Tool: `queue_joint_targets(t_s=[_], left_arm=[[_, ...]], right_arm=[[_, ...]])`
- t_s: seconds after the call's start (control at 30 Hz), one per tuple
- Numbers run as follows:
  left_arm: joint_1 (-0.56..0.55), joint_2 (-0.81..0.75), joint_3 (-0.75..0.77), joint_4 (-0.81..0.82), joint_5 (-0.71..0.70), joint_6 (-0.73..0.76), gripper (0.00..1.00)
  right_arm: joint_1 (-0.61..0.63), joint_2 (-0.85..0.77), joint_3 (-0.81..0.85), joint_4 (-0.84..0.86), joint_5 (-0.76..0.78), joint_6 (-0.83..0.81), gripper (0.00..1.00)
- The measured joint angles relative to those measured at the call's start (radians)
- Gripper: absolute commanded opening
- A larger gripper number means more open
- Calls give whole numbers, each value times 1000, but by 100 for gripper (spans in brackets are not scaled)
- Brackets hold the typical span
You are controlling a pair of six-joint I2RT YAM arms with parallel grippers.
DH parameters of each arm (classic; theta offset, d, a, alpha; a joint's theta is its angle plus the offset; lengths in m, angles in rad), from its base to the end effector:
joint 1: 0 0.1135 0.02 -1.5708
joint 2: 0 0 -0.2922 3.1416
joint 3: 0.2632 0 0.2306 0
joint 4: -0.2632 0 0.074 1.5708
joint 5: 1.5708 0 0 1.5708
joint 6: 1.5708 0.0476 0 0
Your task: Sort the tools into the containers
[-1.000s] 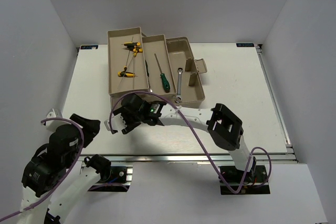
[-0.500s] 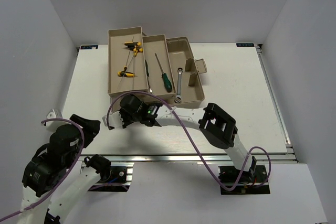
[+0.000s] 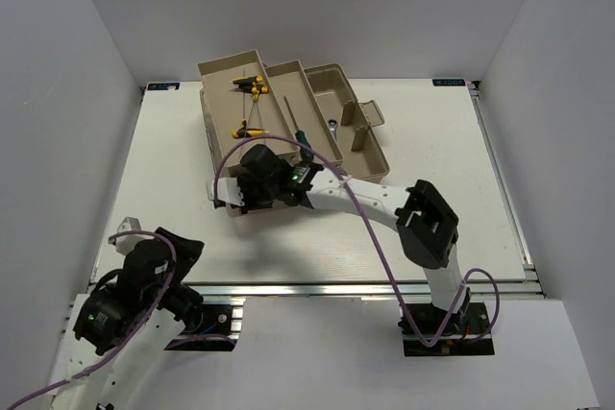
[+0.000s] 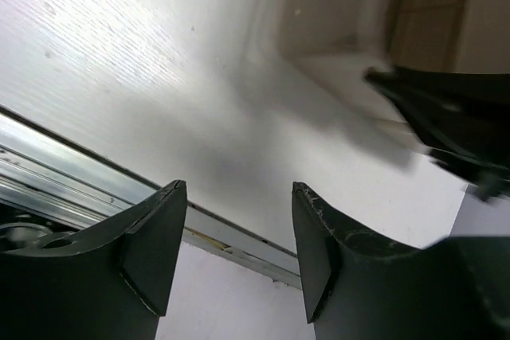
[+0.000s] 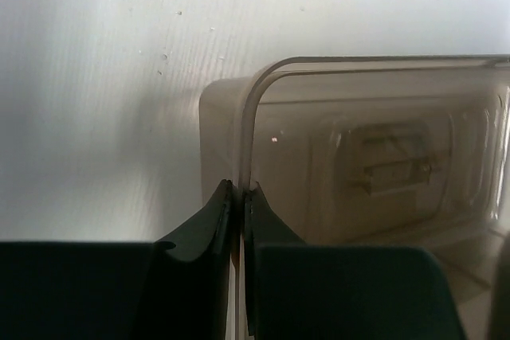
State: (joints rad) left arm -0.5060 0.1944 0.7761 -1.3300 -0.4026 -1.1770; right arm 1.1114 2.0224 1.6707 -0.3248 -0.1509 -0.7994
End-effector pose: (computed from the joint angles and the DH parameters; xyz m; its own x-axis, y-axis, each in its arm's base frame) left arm -0.0148 0.0295 0.2623 -0.4082 -0.7451 -0.5274 -0.4748 0.6667 -0.5745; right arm 0.2027 0.4259 0.2802 0.4790 -0.6302 -0.6111 -0.8530 -0.1699 -0.4934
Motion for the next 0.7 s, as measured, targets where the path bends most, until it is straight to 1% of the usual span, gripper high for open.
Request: queue_joint_targets(t_s=[0.1, 0.17, 0.3, 0.4, 0.43, 0.6, 0.7], left_arm=[[0, -20, -93, 57, 55, -38, 64], [0, -10, -165, 132, 93, -58, 64], [0, 82, -314, 312, 172, -82, 63], [0, 171, -393, 447, 210, -93, 60], [0, 204, -406, 485, 216, -96, 58], [5, 345, -421, 669, 217, -105, 52], [63, 436, -421, 807, 229, -105, 48]], right_arm=[[-22, -71, -12, -33, -31, 37, 0], [-33, -122, -30, -36, -51, 59, 0], [-56, -222, -72, -35, -80, 98, 0], [-71, -283, -110, -18, -91, 124, 0], [-75, -298, -119, -15, -92, 130, 0], [-82, -327, -162, -2, -114, 147, 0], [-82, -347, -200, 11, -122, 146, 0]])
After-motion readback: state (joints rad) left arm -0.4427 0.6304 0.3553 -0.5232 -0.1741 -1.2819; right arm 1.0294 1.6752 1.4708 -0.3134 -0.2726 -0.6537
